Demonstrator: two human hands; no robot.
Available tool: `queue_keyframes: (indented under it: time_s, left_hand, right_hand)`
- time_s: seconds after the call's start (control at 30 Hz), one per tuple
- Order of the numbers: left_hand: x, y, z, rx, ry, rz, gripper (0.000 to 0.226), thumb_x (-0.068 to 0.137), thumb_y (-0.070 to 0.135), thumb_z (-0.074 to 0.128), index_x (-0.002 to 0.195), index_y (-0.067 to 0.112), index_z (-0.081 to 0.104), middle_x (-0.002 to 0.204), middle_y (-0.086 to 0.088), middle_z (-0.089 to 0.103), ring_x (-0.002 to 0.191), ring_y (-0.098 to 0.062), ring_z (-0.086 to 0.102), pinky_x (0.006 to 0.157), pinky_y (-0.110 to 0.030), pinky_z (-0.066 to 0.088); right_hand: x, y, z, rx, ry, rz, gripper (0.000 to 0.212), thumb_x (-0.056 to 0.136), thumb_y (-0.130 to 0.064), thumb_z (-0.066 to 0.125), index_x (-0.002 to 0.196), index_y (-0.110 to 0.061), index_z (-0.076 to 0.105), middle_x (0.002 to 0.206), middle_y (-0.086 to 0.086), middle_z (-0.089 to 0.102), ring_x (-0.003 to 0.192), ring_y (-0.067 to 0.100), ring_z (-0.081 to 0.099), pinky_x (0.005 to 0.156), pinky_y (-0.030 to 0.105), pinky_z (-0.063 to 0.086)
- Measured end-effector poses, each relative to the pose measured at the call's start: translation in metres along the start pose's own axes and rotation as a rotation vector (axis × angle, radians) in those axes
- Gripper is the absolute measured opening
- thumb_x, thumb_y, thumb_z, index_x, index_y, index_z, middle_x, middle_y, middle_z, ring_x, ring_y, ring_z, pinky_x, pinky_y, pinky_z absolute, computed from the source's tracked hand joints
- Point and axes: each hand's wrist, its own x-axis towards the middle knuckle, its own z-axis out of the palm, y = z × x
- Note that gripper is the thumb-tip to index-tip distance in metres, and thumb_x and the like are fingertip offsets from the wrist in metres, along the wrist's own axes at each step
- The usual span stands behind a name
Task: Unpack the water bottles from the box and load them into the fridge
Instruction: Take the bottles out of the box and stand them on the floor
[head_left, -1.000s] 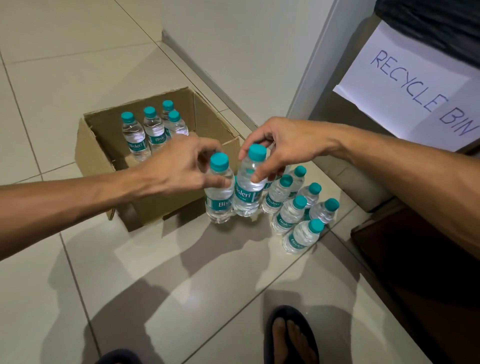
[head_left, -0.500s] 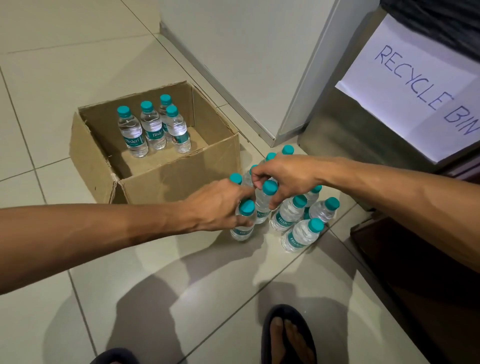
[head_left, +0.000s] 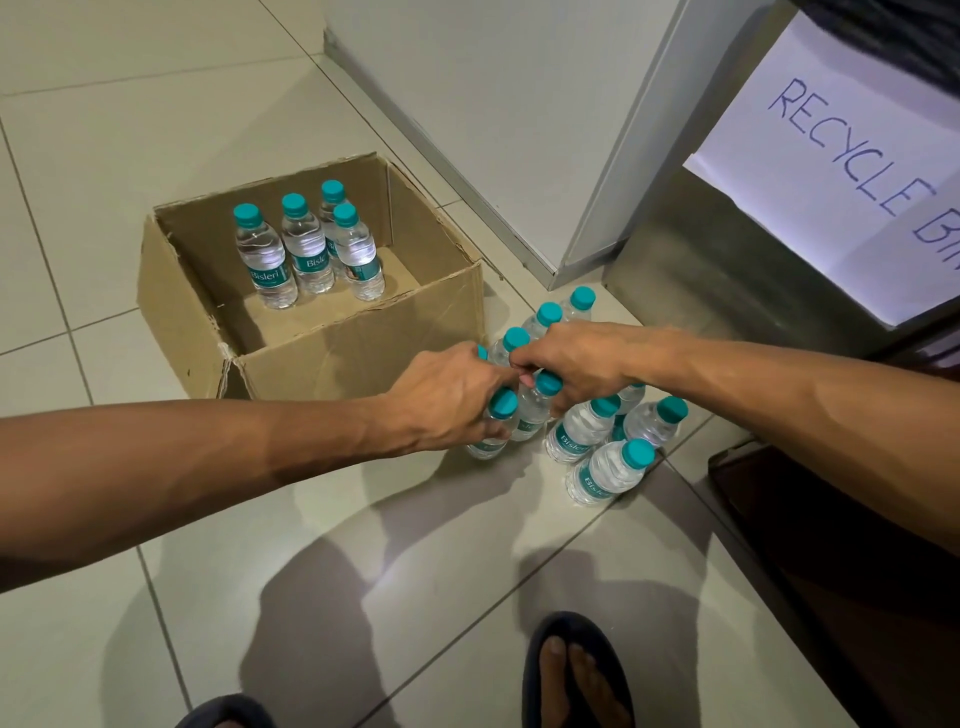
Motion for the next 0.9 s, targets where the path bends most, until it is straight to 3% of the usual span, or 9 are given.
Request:
queue_keyframes:
  time_s: [0.17, 0.27, 0.43, 0.57, 0.73, 0.9]
  left_hand:
    - [0.002, -0.003, 0.004, 0.028, -0.021, -0.021, 0.045, 0.082, 0.058, 0.066, 0.116, 0.031, 0.055, 0.085, 0.003, 0.054, 0.081, -0.016, 0.04, 0.048, -0.024, 0.022]
    - [0.004, -0.004, 0.006, 0.037, -0.048, -0.032, 0.047, 0.083, 0.057, 0.065, 0.12, 0.031, 0.055, 0.083, 0.006, 0.045, 0.08, -0.016, 0.038, 0.048, -0.024, 0.02]
    - [0.006, -0.004, 0.009, 0.047, -0.059, -0.055, 0.047, 0.083, 0.056, 0.065, 0.122, 0.03, 0.055, 0.088, 0.001, 0.054, 0.083, -0.016, 0.038, 0.055, -0.028, 0.034]
    - [0.006, -0.003, 0.011, 0.063, -0.065, -0.042, 0.048, 0.084, 0.056, 0.064, 0.12, 0.027, 0.055, 0.083, 0.003, 0.045, 0.082, -0.015, 0.04, 0.054, -0.027, 0.03]
    - [0.007, -0.003, 0.01, 0.122, -0.057, -0.07, 0.048, 0.086, 0.057, 0.062, 0.123, 0.028, 0.052, 0.087, -0.003, 0.063, 0.078, -0.025, 0.061, 0.054, -0.029, 0.034]
    - [0.01, -0.005, 0.011, 0.13, -0.083, -0.078, 0.049, 0.087, 0.057, 0.06, 0.125, 0.029, 0.048, 0.094, -0.003, 0.067, 0.078, -0.027, 0.065, 0.057, -0.03, 0.039]
  right_hand:
    - [0.005, 0.002, 0.005, -0.057, -0.02, -0.015, 0.033, 0.084, -0.029, 0.078, 0.1, -0.028, 0.049, 0.097, -0.004, 0.058, 0.088, 0.019, 0.055, 0.077, 0.037, 0.052]
    - [0.008, 0.004, 0.007, -0.07, -0.024, -0.016, 0.033, 0.084, -0.029, 0.078, 0.098, -0.028, 0.049, 0.095, -0.004, 0.057, 0.087, 0.019, 0.054, 0.073, 0.033, 0.047]
    - [0.011, 0.005, 0.008, -0.076, -0.036, -0.023, 0.032, 0.084, -0.024, 0.077, 0.095, -0.026, 0.048, 0.091, -0.005, 0.055, 0.085, 0.02, 0.054, 0.072, 0.034, 0.047]
    - [0.013, 0.005, 0.011, -0.089, -0.029, -0.05, 0.029, 0.084, -0.02, 0.076, 0.097, -0.023, 0.05, 0.09, -0.004, 0.056, 0.085, 0.02, 0.054, 0.069, 0.031, 0.042]
    - [0.014, 0.005, 0.011, -0.087, -0.019, -0.066, 0.028, 0.084, -0.018, 0.075, 0.101, -0.023, 0.052, 0.085, -0.008, 0.054, 0.082, 0.017, 0.053, 0.065, 0.029, 0.037]
    - [0.014, 0.004, 0.008, -0.066, -0.066, -0.051, 0.033, 0.087, -0.021, 0.073, 0.115, -0.022, 0.056, 0.1, -0.003, 0.062, 0.089, 0.018, 0.057, 0.078, 0.033, 0.049]
